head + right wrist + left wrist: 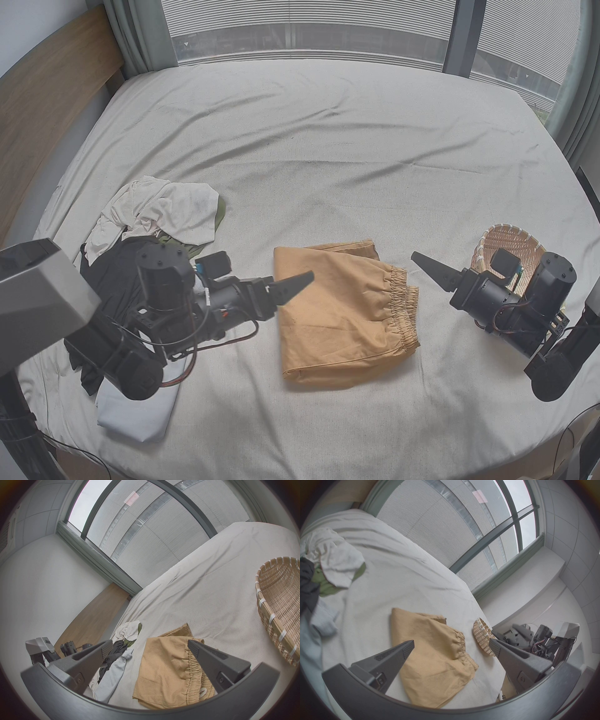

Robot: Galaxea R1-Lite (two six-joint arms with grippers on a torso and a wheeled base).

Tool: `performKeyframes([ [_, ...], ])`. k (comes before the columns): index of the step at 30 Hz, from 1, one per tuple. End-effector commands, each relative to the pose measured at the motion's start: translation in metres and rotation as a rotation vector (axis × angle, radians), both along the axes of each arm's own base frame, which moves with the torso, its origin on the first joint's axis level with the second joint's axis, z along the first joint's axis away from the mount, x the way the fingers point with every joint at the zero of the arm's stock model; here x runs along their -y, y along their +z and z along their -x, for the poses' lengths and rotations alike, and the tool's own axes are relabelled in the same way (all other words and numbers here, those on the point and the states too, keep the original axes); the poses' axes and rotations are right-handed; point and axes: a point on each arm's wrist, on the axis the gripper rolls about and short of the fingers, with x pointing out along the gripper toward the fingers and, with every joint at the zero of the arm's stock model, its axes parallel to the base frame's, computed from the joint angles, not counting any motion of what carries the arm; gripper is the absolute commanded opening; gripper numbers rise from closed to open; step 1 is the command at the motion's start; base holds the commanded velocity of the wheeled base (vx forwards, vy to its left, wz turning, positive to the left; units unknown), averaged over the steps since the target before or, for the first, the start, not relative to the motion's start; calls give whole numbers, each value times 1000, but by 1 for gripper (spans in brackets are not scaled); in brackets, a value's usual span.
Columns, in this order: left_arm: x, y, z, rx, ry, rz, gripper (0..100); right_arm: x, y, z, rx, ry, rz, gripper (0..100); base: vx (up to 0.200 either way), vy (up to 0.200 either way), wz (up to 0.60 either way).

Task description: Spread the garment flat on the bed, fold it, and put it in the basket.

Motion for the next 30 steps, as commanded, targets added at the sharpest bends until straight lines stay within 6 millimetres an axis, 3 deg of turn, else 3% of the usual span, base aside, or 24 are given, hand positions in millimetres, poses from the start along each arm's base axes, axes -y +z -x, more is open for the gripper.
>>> performKeyframes([
  [1,-30,15,7,51,48,27,100,-1,-8,-1,-27,4,10,100,0,0,0],
  [9,-61,10,11,75,70,42,100,-1,-10,-1,-38,3,14,100,0,0,0],
  [15,-65,10,10,94,77,42,100,0,-21,-1,-79,-1,29,100,0,0,0],
  [23,-90,-9,6,106,127,-48,100,2,-37,-1,-146,-6,58,100,0,0,0],
  [30,-92,-13,8,120,116,-67,100,5,-48,2,-243,-10,98,100,0,0,0],
])
